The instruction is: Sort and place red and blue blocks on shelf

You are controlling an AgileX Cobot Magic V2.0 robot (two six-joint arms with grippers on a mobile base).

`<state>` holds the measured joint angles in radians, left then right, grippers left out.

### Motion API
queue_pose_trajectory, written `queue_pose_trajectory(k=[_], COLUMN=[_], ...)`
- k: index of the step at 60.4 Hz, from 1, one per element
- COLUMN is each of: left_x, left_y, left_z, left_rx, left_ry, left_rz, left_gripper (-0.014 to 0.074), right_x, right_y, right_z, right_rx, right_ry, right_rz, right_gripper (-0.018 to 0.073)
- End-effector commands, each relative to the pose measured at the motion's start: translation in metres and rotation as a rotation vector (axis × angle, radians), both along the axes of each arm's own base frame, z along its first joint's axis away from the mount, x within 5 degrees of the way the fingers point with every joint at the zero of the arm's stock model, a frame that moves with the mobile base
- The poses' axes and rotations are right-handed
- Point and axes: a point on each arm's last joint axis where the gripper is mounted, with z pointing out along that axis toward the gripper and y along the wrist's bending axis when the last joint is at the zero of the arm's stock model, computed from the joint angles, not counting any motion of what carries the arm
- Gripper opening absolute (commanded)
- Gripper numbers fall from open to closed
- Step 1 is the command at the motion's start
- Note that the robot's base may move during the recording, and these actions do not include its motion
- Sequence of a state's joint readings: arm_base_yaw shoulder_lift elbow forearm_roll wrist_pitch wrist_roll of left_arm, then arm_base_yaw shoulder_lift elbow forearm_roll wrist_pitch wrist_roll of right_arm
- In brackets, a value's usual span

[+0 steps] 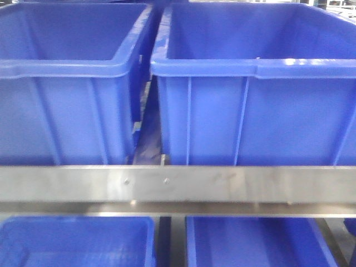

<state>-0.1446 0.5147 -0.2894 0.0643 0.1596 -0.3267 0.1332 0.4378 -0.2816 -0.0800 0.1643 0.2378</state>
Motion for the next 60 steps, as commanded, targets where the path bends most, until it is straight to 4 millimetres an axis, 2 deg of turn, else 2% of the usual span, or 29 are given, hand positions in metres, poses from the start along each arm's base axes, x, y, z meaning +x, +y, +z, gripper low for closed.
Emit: queue_pose_trajectory(k=[1, 60], left_x=[0.0034, 0.0034], left_y=[-0.0012, -0.0012], left_z=[0.0179, 0.0179], left_rx=[-0.022, -0.022], left_ry=[-0.115, -0.115], left_rz=[-0.006, -0.006], left_gripper=[0.0127, 0.0127], right_x=[0.0014, 0.0014], right_y=[0.0010, 0.0010], right_z=[0.0165, 0.0164], right_rx=[0.010, 0.010], right_ry=[-0.105, -0.104], right_rz=[0.010, 0.010], right_gripper=[0.0071, 0.0071])
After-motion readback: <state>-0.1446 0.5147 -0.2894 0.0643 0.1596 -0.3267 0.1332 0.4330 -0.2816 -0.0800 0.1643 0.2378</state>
